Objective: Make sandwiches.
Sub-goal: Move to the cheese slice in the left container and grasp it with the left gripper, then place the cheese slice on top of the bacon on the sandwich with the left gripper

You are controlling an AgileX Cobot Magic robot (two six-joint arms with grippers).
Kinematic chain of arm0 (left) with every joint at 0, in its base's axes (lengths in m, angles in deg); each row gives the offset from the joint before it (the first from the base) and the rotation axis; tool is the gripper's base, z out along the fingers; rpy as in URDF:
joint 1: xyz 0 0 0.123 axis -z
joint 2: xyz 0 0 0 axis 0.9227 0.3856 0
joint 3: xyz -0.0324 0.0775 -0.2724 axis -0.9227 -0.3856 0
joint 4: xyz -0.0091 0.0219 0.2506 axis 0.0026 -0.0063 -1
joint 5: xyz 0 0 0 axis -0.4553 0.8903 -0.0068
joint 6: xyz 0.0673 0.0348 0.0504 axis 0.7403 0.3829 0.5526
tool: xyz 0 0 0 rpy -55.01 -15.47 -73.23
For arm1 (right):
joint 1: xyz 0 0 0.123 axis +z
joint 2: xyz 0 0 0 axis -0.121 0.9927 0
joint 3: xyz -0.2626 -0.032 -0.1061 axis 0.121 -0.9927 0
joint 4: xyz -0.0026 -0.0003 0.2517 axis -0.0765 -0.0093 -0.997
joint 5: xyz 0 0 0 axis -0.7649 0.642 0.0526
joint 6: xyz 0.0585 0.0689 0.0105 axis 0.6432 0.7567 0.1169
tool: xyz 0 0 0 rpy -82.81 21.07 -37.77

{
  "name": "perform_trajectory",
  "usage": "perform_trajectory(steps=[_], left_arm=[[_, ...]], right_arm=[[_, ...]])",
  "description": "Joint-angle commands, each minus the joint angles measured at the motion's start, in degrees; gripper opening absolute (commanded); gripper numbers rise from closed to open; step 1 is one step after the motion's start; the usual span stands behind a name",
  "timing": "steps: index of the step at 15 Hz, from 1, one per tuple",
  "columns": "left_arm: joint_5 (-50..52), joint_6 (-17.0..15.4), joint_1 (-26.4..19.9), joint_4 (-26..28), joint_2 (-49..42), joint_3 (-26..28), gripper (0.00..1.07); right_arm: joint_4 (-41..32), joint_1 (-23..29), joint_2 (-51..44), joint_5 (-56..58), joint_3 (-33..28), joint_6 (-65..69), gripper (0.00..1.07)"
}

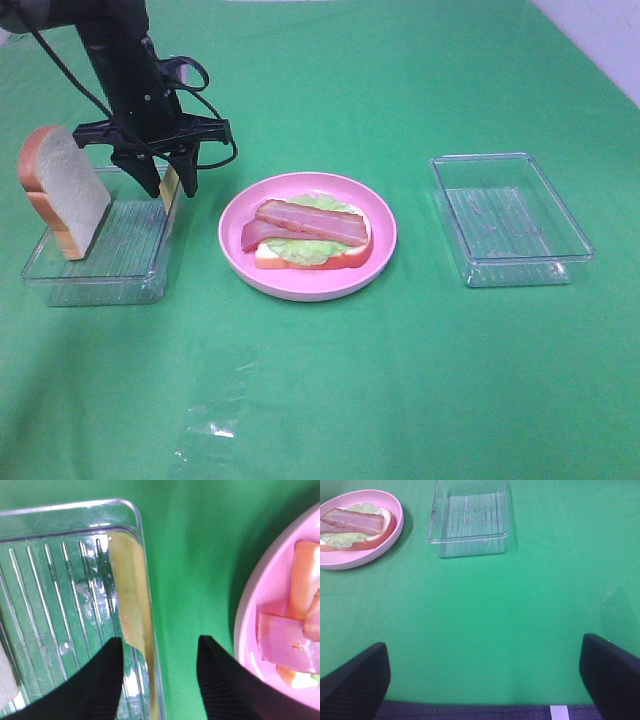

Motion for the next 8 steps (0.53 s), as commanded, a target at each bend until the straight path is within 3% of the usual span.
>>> perform_trajectory(steps=[1, 3, 4, 8], left_arm=[[-0.57, -0.40, 0.23, 0.46, 0.17, 0.23, 0.25], [-0.57, -0.34, 0.23, 0.46, 0.17, 0.23, 0.05], [-0.57, -0.29, 0.23, 0.40, 0.17, 0.23, 0.00], [-0.86, -0.29, 0.23, 0.23, -0.34, 0.23, 0.00]], right_arm=[[0.00, -0.34, -1.49, -0.34, -0.06, -0.40, 0.98], [0.00, -0.34, -1.49, -0.34, -0.06, -0.40, 0.98], [0.00, -0.34, -1.49, -0.34, -0.06, -0.40, 0.98], [0.00, -0.34, -1.49, -0.34, -0.06, -0.40, 0.98]])
